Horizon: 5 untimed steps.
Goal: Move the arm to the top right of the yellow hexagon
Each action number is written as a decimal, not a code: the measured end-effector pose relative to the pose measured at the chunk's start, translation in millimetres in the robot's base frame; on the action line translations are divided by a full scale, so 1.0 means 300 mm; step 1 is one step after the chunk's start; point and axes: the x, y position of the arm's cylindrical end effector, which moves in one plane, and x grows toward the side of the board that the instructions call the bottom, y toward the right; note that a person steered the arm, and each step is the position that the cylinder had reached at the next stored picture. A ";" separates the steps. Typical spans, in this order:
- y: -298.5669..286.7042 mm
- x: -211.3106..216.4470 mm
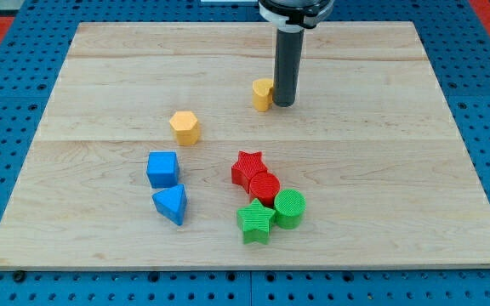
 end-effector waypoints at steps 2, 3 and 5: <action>0.026 -0.024; 0.073 -0.024; 0.150 0.099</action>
